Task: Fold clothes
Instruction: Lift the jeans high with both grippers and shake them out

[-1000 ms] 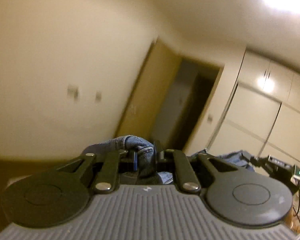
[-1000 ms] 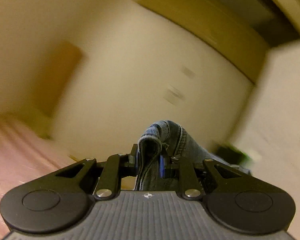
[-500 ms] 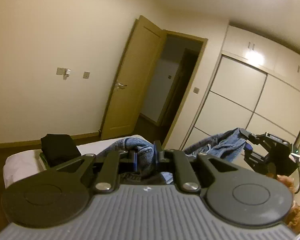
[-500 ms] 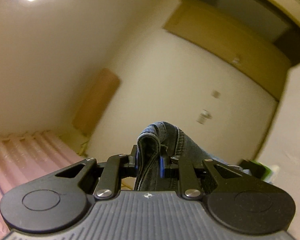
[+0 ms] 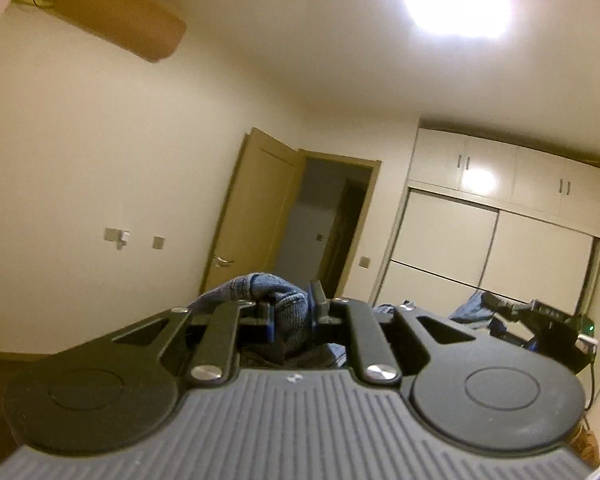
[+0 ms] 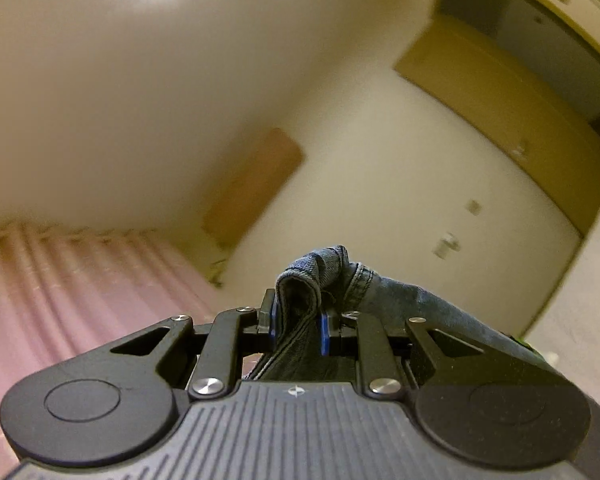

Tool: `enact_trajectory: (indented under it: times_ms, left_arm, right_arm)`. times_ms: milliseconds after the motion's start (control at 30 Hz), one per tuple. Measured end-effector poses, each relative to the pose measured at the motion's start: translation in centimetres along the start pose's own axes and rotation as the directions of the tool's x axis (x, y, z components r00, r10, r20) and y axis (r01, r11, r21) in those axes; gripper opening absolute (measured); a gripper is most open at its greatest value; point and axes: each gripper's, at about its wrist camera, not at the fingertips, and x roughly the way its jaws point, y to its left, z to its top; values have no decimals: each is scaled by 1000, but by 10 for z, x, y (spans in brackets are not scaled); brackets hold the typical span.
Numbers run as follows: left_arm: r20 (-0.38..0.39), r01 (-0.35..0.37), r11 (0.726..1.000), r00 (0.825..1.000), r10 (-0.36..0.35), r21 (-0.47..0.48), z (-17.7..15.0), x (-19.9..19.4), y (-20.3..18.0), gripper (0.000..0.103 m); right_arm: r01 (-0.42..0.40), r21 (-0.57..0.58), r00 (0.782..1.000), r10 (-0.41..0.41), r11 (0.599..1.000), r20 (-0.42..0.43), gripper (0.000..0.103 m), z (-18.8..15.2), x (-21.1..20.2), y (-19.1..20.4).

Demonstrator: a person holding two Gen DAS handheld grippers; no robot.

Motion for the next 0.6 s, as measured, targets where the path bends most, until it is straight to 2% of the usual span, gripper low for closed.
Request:
enact_trajectory:
  times_ms: [133,233,300,433,500,600]
  left_arm:
    - [-36,-46,999,998,45,-27,-4,18,17,12]
    - [-125,-85,994,989,75,-73,-21,61,51,12]
    - [-201,-119,989,975,98,-92,-36,99,79,12]
    - [-306,-200,976,938,165,-88,-67,171,135,12]
    - [-314,-248,964,927,207,-98,-69,196,159,12]
    - [-252,-281,956,934,253,-82,-45,217,167,12]
  right_arm:
    - [-1,-43,1000,1,999,-7,20,13,19,26]
    - [48,-19,998,-49,999,-34,20,13,58,9]
    - [101,18,993,-99,995,-69,20,5,95,-24]
    - [227,92,966,-212,970,-146,20,-19,162,-109]
    - [269,118,954,-247,956,-168,20,-28,193,-143]
    - [293,141,948,-268,946,-174,20,-34,234,-173]
